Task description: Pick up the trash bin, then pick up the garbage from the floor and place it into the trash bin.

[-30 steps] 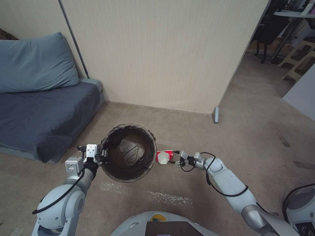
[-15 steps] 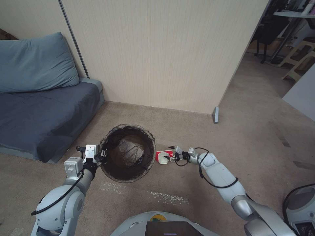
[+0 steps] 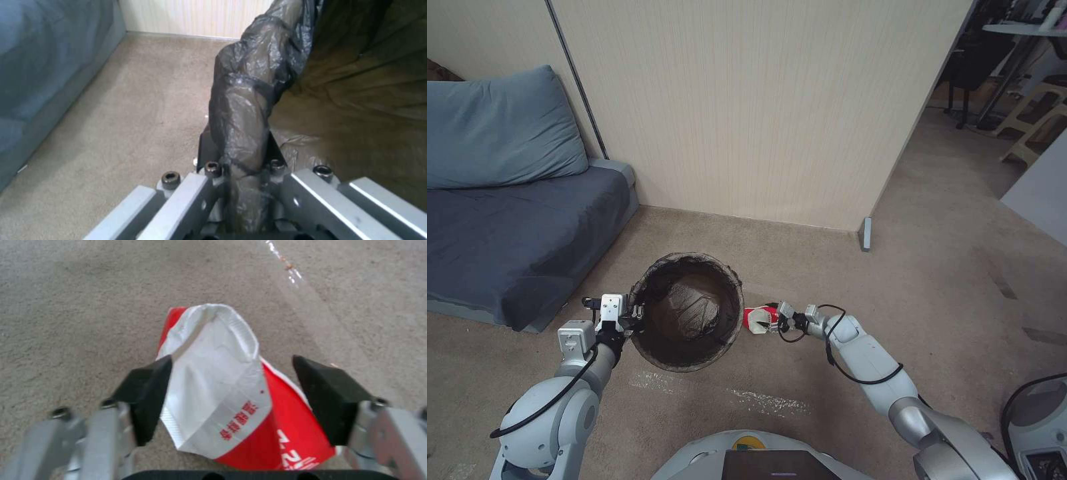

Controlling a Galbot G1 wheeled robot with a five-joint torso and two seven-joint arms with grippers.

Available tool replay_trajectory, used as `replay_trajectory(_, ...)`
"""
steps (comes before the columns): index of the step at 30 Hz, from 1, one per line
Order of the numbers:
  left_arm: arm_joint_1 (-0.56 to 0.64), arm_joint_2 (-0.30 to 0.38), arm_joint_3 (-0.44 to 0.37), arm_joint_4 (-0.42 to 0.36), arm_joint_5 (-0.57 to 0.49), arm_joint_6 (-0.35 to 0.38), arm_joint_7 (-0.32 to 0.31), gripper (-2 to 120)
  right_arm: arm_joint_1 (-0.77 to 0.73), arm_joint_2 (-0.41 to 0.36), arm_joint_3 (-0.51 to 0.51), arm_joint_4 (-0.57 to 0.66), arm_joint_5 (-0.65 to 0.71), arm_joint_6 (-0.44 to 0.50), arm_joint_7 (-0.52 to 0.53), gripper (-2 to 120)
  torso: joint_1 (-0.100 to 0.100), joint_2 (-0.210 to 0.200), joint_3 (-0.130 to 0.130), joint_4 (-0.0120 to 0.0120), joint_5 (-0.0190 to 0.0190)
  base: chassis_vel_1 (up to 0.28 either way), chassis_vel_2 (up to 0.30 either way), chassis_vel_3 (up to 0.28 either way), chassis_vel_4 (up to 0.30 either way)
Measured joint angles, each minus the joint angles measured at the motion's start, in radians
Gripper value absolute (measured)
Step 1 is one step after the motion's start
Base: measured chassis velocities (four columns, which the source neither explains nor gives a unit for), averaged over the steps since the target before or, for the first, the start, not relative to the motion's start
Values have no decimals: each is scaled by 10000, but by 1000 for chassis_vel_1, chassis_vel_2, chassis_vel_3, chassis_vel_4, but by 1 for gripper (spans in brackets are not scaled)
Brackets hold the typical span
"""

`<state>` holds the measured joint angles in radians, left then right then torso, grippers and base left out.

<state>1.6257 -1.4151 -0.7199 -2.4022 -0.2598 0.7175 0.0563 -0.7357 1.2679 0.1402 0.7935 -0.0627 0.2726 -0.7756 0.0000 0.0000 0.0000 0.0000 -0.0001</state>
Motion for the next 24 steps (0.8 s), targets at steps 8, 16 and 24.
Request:
replay_trajectory(8,15,-12,22,-43,28,-8,4,0,-15,132,107,-259,-168,72,0,37,0,0,0,0,0,0,0,0,0)
replay_trajectory(16,31,3,3,-57,30,-9,8,0,-21,123,200,-385,-206,140,0,12,0,0,-1,-1,-1,0,0,0,0)
replay_trajectory(24,20,13,17,-56,35,-20,19,0,-134,44,364,-404,-217,198,-26,0,0,0,0,-1,3,0,0,0,0)
